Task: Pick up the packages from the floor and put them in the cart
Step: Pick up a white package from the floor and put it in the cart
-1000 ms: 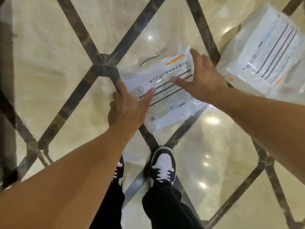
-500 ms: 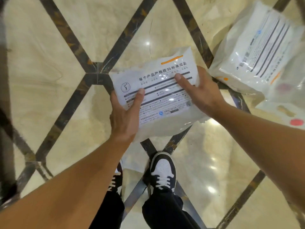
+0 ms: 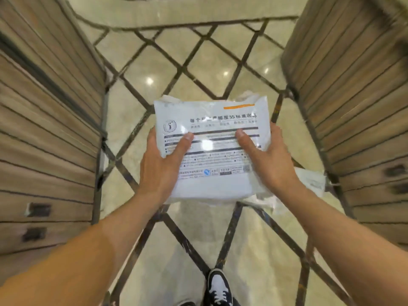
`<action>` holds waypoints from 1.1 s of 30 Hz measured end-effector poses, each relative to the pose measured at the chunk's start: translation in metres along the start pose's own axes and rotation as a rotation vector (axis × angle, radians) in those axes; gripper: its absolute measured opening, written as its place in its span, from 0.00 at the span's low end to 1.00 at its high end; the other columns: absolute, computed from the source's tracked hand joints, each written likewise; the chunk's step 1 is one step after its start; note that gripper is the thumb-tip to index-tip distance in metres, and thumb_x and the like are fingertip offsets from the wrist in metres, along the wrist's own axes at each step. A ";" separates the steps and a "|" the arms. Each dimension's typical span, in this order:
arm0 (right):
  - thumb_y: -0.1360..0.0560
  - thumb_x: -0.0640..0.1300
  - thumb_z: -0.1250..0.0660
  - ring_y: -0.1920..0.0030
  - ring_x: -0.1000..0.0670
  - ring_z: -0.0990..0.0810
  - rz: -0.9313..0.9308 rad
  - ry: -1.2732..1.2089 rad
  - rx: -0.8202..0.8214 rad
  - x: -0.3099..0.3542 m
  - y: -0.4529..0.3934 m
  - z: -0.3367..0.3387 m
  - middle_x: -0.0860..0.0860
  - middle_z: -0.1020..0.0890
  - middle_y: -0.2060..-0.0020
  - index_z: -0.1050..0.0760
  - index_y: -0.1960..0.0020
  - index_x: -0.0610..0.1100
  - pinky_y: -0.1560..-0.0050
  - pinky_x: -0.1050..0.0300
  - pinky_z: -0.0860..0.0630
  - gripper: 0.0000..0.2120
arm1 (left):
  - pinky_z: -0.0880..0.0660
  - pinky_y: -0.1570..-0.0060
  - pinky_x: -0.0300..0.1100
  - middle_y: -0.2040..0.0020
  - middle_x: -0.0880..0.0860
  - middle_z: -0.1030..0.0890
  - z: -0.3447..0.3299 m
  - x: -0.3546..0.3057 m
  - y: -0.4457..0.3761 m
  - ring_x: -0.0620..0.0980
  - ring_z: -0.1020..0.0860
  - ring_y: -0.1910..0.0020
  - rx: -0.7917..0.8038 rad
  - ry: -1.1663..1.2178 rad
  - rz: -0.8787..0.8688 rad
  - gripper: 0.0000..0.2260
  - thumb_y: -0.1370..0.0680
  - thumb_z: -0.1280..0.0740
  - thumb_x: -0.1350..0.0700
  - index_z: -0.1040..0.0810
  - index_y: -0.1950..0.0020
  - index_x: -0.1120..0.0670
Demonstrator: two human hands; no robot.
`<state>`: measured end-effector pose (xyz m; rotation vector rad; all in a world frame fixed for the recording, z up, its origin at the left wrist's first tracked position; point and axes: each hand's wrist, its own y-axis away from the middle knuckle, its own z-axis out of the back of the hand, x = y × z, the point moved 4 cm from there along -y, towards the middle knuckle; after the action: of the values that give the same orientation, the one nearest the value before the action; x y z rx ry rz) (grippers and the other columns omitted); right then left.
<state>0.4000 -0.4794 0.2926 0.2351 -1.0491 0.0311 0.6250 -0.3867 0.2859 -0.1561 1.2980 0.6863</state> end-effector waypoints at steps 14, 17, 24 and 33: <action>0.24 0.72 0.35 0.44 0.55 0.15 0.230 0.128 -0.589 0.350 0.182 0.330 0.59 0.14 0.44 0.20 0.34 0.58 0.46 0.53 0.21 0.26 | 0.19 0.46 0.48 0.46 0.40 0.15 0.019 -0.457 0.150 0.43 0.16 0.48 0.388 0.152 -0.490 0.24 0.28 0.26 0.33 0.25 0.35 0.39; 0.21 0.66 0.34 0.49 0.59 0.14 0.216 0.108 -0.706 0.374 0.247 0.383 0.59 0.13 0.47 0.19 0.36 0.58 0.54 0.61 0.23 0.20 | 0.19 0.52 0.44 0.46 0.41 0.16 0.002 -0.515 0.206 0.43 0.15 0.50 0.531 0.150 -0.567 0.23 0.26 0.26 0.35 0.27 0.35 0.38; 0.28 0.76 0.34 0.42 0.48 0.17 0.043 0.049 -1.060 0.359 0.417 0.484 0.56 0.18 0.40 0.27 0.32 0.56 0.39 0.43 0.21 0.33 | 0.18 0.43 0.56 0.46 0.41 0.14 -0.061 -0.582 0.364 0.46 0.14 0.48 0.877 0.205 -0.719 0.24 0.28 0.24 0.35 0.24 0.36 0.39; 0.29 0.76 0.33 0.42 0.53 0.18 -0.134 0.093 -1.482 0.298 0.738 0.530 0.61 0.17 0.45 0.24 0.36 0.58 0.47 0.58 0.22 0.30 | 0.22 0.37 0.56 0.43 0.42 0.15 -0.119 -0.541 0.664 0.49 0.16 0.44 1.262 0.184 -0.897 0.27 0.31 0.26 0.30 0.22 0.36 0.40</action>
<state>-0.0049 0.1041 0.9325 -1.0284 -0.7361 -0.8231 0.1064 -0.1206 0.9252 0.2390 1.4379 -0.9549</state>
